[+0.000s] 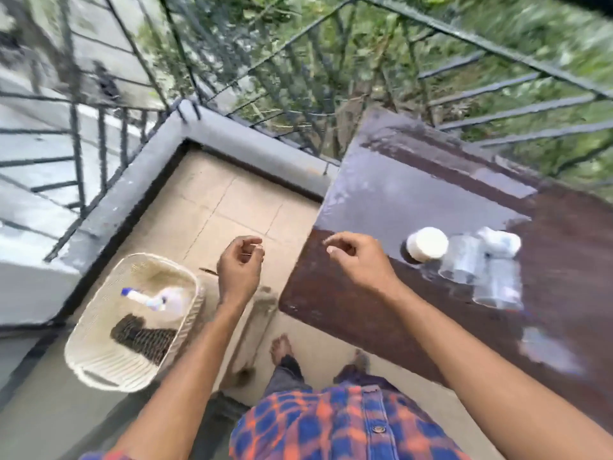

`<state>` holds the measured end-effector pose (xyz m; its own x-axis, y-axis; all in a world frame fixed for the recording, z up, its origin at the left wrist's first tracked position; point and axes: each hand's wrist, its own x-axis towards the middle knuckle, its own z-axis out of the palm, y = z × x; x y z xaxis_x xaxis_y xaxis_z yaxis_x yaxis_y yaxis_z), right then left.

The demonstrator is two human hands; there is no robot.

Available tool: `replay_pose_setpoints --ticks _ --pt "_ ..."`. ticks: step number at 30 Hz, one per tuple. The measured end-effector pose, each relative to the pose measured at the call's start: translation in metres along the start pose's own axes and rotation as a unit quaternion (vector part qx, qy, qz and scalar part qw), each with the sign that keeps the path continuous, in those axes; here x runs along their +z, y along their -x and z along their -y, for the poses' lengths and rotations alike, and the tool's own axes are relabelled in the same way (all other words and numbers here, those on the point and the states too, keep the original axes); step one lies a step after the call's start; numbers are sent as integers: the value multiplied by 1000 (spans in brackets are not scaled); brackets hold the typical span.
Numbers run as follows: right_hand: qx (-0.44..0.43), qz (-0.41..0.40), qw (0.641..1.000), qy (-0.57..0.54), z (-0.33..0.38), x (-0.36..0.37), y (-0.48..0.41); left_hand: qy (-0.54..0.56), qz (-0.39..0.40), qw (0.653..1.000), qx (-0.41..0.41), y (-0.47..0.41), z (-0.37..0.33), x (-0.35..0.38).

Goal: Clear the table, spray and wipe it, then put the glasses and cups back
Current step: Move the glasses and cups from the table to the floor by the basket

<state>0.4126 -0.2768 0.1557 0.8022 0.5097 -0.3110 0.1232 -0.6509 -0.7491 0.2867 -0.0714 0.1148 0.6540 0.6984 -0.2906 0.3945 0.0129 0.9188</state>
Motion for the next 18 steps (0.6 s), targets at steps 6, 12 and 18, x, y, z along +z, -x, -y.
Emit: replay_pose_setpoints --ticks 6,12,18 --pt "95 -187 978 -18 -87 -116 71 -94 198 972 87 34 -31 131" --pt "196 -289 934 73 -143 -185 95 -293 280 886 225 56 -55 230" --pt "307 -218 921 98 -179 -198 111 -398 289 783 381 95 -73 306"
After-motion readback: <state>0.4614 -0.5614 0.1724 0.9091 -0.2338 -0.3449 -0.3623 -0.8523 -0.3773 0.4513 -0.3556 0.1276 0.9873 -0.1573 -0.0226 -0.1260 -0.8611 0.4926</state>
